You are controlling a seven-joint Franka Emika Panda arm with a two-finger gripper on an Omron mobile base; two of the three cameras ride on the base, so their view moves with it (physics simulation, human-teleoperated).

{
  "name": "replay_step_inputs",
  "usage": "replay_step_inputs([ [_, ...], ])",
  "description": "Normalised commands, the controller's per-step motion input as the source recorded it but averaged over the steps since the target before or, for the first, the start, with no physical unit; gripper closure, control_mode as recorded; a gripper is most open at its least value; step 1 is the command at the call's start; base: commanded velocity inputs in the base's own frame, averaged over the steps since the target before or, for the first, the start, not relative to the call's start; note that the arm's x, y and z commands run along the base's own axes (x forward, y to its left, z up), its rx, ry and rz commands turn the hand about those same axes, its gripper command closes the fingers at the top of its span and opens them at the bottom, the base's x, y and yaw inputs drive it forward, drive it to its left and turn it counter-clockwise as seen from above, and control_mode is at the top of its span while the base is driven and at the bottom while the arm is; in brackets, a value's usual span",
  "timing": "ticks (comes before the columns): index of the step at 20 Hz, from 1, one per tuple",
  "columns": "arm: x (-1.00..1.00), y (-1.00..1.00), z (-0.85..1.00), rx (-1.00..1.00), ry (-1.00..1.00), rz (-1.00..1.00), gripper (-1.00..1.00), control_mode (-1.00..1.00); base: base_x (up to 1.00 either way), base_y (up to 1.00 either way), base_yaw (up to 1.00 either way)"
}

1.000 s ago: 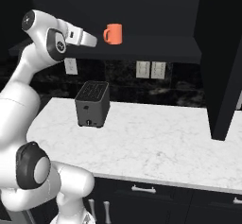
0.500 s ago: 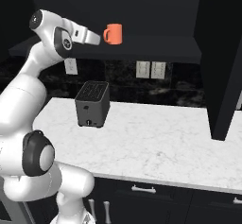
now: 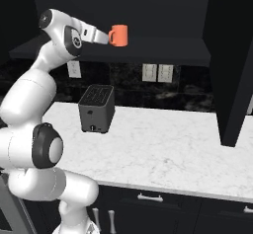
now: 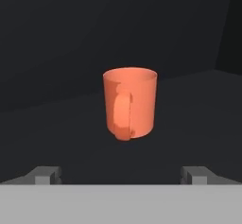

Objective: Gather all objects into one cabinet and sort the glasses and bowls to opposite sides.

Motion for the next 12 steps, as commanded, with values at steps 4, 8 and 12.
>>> replay_step_inputs([
  [4, 0.23, -0.07, -0.05, 0.0, 0.0, -0.04, -1.0, -1.0, 0.0, 0.0, 0.0],
  [8, 0.14, -0.16, -0.04, 0.0, 0.0, -0.06, -1.0, -1.0, 0.0, 0.0, 0.0],
  [12, 0.14, -0.2, -0.08, 0.0, 0.0, -0.07, -1.0, -1.0, 0.0, 0.0, 0.0],
])
